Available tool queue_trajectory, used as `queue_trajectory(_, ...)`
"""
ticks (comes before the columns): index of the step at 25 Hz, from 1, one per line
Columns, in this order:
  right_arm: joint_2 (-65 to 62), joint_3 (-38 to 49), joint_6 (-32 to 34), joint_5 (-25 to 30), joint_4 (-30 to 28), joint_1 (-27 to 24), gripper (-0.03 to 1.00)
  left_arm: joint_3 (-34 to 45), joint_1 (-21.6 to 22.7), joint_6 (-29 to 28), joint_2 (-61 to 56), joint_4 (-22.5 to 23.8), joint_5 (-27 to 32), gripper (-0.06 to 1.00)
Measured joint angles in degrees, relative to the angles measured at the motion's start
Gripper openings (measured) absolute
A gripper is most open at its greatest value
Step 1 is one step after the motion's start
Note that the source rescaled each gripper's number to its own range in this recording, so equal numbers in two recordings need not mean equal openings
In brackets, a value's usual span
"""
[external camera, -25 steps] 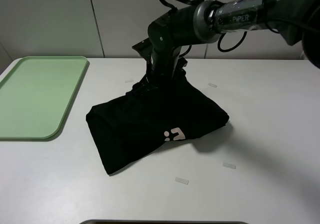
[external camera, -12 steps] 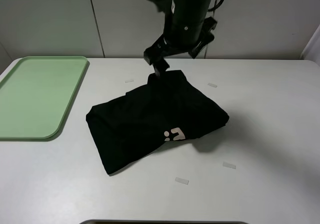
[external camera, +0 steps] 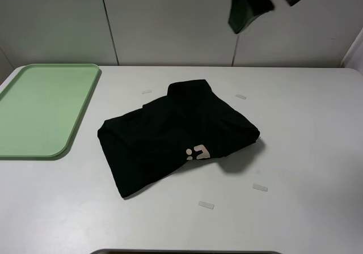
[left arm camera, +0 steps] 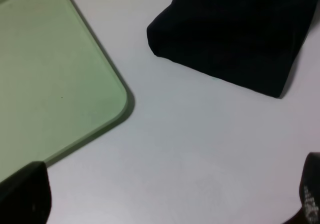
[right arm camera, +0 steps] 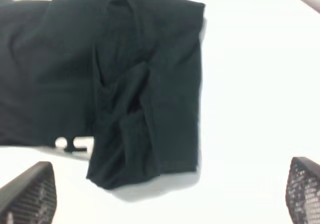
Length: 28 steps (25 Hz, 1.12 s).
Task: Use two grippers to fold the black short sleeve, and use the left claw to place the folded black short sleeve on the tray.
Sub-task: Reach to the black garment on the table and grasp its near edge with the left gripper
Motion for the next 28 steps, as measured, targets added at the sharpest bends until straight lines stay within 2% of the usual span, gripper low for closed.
queue_trajectory(9, -29.4, 16.0, 0.2, -0.2, 0.9, 0.0, 1.0, 0.0, 0.0, 0.0, 0.0, 0.0, 0.0, 1.0)
queue_trajectory(14, -45.4, 23.1, 1.3, -1.2, -7.2, 0.0, 1.0, 0.0, 0.0, 0.0, 0.0, 0.0, 0.0, 1.0)
queue_trajectory(17, -53.3, 25.2, 4.9, -1.2, -11.3, 0.0, 1.0, 0.0, 0.0, 0.0, 0.0, 0.0, 0.0, 1.0)
queue_trajectory(22, -62.7, 25.9, 8.7, 0.2, -13.5, -1.1, 1.0, 0.0, 0.0, 0.0, 0.0, 0.0, 0.0, 1.0)
queue_trajectory(25, -65.9, 25.9, 6.5, 0.3, -13.2, -4.4, 1.0, 0.0, 0.0, 0.0, 0.0, 0.0, 0.1, 1.0)
queue_trajectory(28, -67.5, 25.9, 1.9, 0.3, -9.4, -7.6, 1.0, 0.0, 0.0, 0.0, 0.0, 0.0, 0.1, 1.0)
